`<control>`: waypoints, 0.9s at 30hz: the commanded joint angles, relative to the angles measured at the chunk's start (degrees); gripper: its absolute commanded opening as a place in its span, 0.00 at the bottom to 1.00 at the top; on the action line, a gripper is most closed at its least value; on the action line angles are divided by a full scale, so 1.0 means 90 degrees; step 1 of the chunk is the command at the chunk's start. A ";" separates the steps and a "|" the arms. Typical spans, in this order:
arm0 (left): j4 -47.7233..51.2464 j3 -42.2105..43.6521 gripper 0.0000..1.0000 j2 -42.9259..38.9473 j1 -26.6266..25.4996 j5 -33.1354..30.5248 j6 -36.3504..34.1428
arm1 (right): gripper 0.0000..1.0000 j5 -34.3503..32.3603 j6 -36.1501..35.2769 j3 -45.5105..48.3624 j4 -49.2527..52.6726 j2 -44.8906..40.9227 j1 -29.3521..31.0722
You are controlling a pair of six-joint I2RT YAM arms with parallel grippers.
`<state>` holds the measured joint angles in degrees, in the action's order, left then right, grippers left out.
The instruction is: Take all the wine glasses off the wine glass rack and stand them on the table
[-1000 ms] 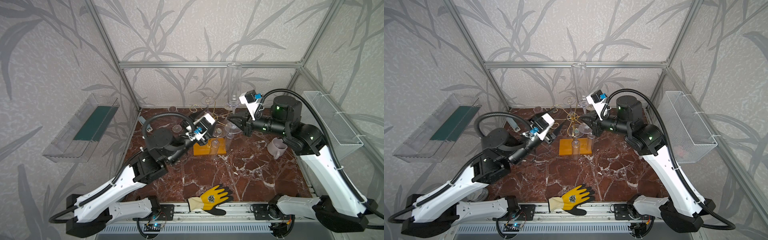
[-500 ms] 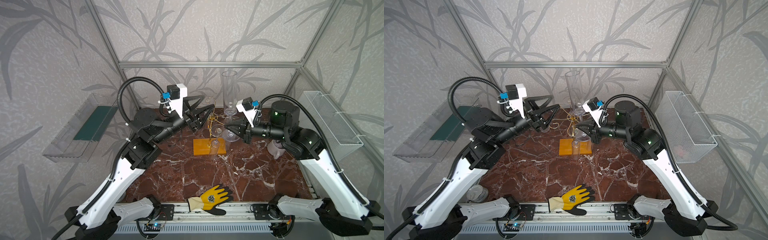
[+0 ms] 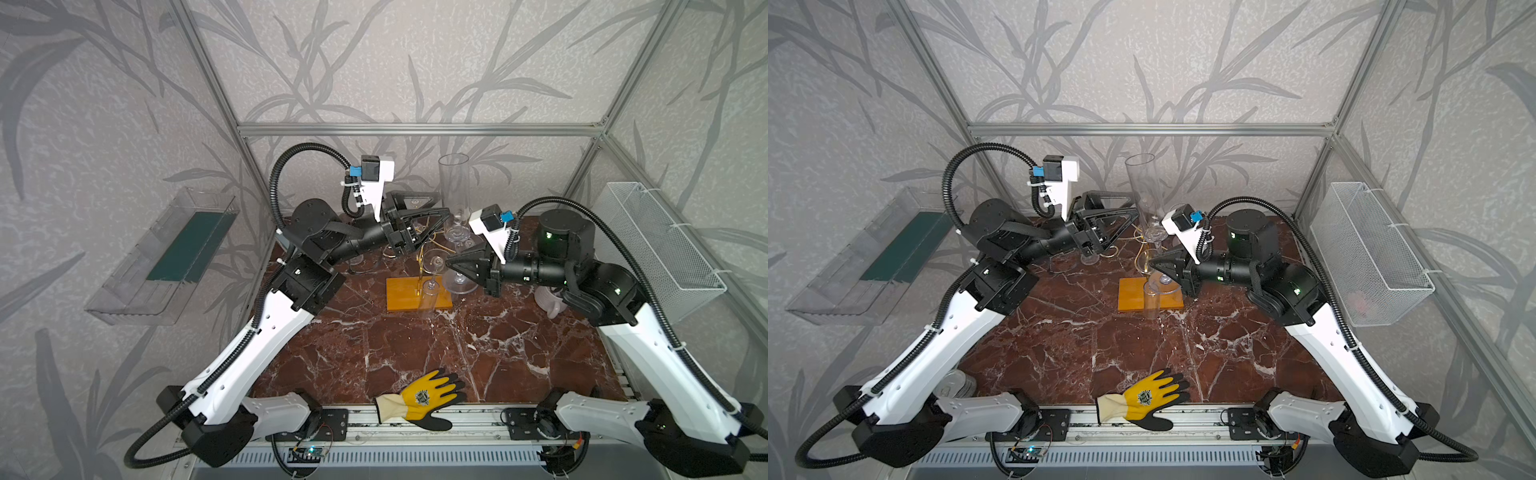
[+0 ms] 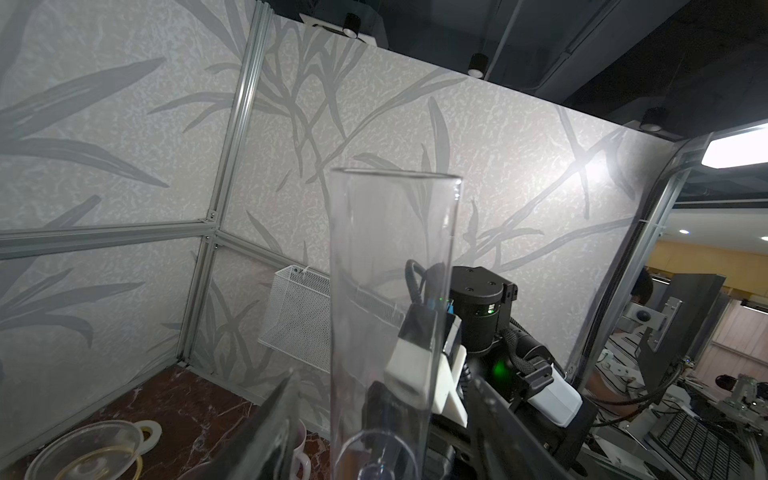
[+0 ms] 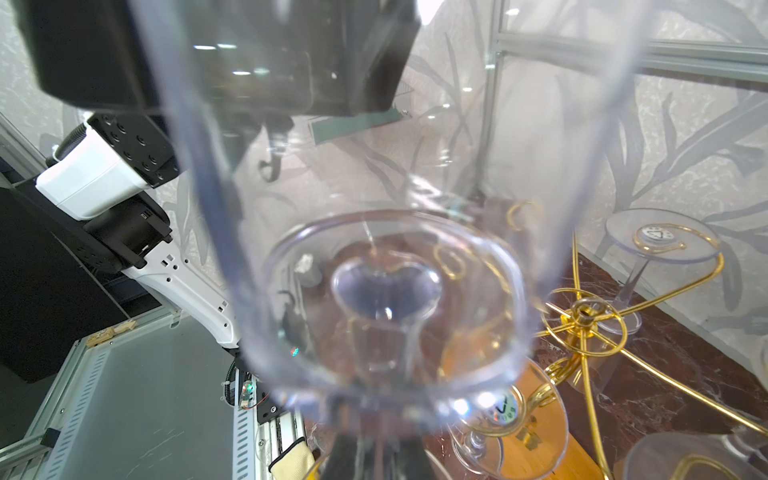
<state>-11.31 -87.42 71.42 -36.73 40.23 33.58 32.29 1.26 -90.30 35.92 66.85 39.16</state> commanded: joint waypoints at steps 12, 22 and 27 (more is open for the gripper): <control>-0.0338 -0.0278 0.65 0.0161 0.0008 0.0192 0.0243 | 0.00 0.0113 0.0085 0.0112 -0.0312 0.0067 0.0458; -0.0538 -0.0277 0.63 0.0238 0.0008 0.0198 0.0378 | 0.00 0.0012 0.0063 0.0087 -0.0228 0.0232 0.0646; -0.0643 -0.0278 0.61 0.0301 0.0009 0.0253 0.0466 | 0.00 -0.0174 -0.0083 -0.0081 -0.0007 0.0374 0.0804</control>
<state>-14.24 -88.14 73.84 -36.69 41.47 36.36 31.62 1.58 -89.19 35.48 69.82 45.52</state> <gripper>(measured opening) 0.613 0.094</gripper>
